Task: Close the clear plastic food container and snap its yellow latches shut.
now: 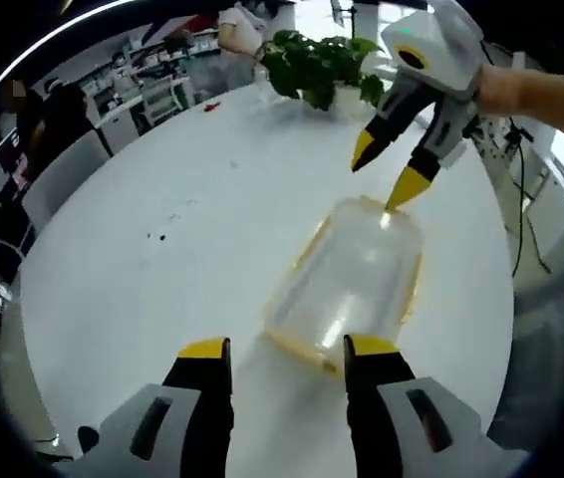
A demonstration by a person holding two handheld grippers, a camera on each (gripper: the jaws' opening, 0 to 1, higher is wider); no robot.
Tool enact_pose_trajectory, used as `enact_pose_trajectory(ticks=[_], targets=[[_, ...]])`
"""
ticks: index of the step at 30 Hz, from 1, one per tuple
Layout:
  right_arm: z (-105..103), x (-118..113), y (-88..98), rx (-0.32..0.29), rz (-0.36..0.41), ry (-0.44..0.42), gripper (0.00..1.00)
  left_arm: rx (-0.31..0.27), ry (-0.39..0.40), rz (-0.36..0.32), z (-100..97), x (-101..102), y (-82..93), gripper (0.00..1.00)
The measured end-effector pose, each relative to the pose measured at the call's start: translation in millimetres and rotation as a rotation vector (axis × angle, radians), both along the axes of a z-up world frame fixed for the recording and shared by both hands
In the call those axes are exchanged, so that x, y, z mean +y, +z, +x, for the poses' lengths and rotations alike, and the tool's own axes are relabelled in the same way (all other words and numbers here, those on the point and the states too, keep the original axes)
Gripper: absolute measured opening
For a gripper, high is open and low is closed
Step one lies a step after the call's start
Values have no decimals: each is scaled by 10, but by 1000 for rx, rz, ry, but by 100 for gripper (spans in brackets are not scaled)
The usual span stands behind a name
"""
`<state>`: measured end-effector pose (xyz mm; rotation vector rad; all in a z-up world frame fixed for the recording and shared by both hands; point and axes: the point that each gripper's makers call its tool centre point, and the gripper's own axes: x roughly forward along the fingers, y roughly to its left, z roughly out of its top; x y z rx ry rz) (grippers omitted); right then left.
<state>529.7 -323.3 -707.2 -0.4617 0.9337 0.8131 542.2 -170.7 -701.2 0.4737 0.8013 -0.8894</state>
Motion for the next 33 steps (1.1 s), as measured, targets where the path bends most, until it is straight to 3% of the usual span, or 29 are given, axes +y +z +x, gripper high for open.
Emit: enact_pose_trajectory(ticks=[2,5,9,15,20,24,33], targets=[[-10,0,-17,21,22,-59,36,-4,43,-26,3,-22,15,42],[-16,7,-33,29,57,-114,35,49,112,-70,-66,-54,-18,41],[-41,14,-57,57,98,-190,34,73,184,-82,-103,-39,-44,39],[-80,2,-106,76,106,-244,34,156,301,-137,-176,-70,-145,40],[-115,5,-152,97,129,-282,33,176,339,-135,-213,-70,-198,38],[-144,9,-206,118,151,-308,33,237,419,-205,-251,-117,-214,39],[-175,26,-262,185,243,-407,32,281,460,-248,-269,-159,-293,37]])
